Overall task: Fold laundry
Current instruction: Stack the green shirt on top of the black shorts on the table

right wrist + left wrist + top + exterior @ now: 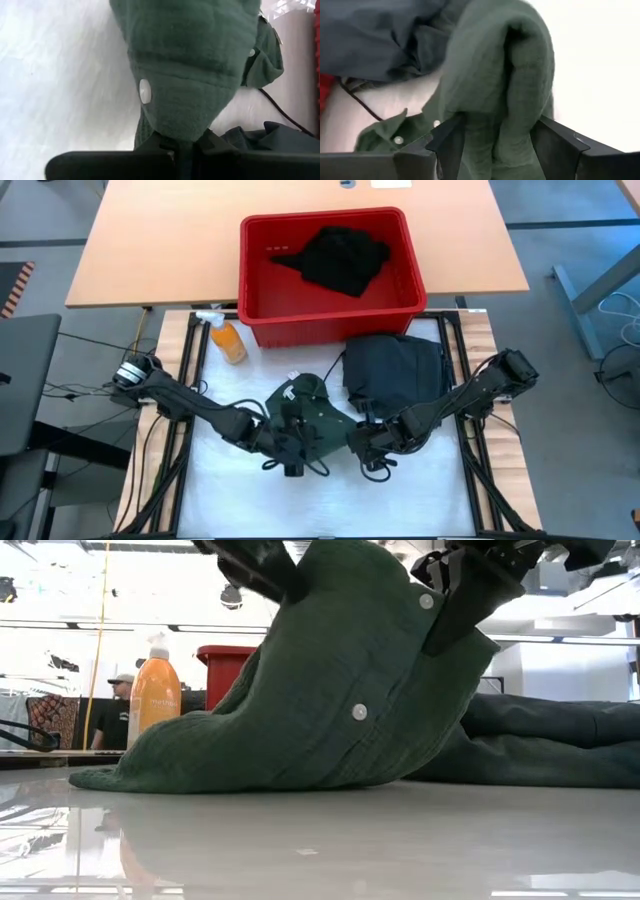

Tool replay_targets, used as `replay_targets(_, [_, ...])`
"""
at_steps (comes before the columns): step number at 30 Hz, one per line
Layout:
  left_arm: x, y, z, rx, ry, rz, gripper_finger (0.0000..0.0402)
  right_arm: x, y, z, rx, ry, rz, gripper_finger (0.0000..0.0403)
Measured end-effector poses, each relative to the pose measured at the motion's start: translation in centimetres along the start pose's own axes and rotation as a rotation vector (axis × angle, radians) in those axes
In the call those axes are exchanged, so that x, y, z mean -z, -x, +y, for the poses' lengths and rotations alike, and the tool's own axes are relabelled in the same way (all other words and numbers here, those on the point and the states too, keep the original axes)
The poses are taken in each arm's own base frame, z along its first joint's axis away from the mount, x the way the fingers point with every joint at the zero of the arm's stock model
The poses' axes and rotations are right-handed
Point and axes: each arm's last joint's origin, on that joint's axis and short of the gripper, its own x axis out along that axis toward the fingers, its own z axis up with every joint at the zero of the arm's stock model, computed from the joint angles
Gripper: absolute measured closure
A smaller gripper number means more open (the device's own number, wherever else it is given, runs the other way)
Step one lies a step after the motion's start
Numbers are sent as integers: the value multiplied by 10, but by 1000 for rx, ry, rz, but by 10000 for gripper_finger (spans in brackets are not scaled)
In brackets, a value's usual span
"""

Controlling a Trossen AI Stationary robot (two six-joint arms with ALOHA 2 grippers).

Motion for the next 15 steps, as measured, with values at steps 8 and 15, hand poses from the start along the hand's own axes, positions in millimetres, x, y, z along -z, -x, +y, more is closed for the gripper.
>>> replay_targets(8, [-14, 44, 20, 1, 55, -83, 173, 0, 0, 0, 0, -9, 0, 374])
replay_targets(15, [-18, 40, 17, -37, 117, -138, 135, 0, 0, 0, -1, -51, -3, 373])
